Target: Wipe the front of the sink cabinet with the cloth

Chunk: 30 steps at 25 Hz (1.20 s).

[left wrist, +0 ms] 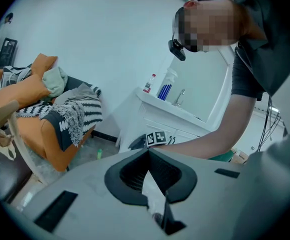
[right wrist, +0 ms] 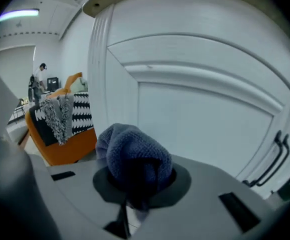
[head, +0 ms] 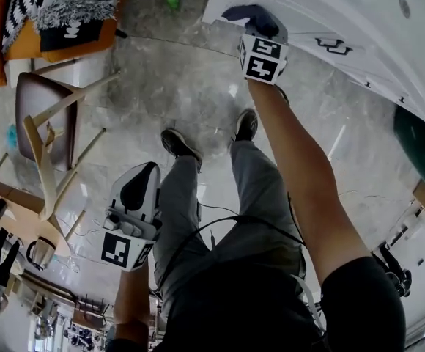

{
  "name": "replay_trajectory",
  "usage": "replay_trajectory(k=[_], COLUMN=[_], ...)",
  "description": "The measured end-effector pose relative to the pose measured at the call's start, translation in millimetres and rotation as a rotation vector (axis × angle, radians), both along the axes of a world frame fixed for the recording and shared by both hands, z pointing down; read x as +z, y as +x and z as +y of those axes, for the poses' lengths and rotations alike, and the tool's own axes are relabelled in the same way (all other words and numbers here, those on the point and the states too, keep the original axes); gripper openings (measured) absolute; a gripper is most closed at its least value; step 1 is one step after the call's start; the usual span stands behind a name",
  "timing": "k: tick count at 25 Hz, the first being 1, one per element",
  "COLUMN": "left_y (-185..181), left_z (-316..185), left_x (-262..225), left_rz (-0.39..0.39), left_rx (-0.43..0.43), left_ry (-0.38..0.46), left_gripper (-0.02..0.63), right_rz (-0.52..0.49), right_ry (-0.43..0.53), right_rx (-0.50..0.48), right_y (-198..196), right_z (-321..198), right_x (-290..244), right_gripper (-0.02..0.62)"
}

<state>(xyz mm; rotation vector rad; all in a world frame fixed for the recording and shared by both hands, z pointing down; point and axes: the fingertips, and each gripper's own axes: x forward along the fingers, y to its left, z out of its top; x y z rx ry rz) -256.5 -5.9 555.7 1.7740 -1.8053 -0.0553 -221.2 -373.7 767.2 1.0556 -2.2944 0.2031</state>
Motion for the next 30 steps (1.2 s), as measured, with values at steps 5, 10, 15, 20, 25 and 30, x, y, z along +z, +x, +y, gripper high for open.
replay_trajectory(k=[5,10,15,20,25,30], left_y=[-1,0,-1,-7,-6,0], left_z=[-8,-15,-16,-10,-5,4], left_x=[4,10,16,30,57,78], left_rz=[-0.015,0.006,0.026,0.02,0.017,0.027], left_rx=[0.007,-0.002,0.001,-0.007,-0.017,-0.02], left_ry=[-0.015,-0.005,-0.004,-0.03,-0.062,-0.075], left_gripper=[0.005,0.005,0.005,0.005,0.003,0.005], right_rz=[-0.033,0.009,-0.005,-0.053,-0.046,0.015], right_ry=[-0.027,-0.019,-0.103,-0.327,-0.332,-0.418], right_rx=[0.033,0.185,0.305,0.246,0.218,0.445], right_y=[10,99,109,33,23,113], right_z=[-6,-43,-47,-15,-6,-39], right_x=[1,4,31,91,135,195], right_gripper=[0.038,0.038,0.038,0.038,0.038,0.038])
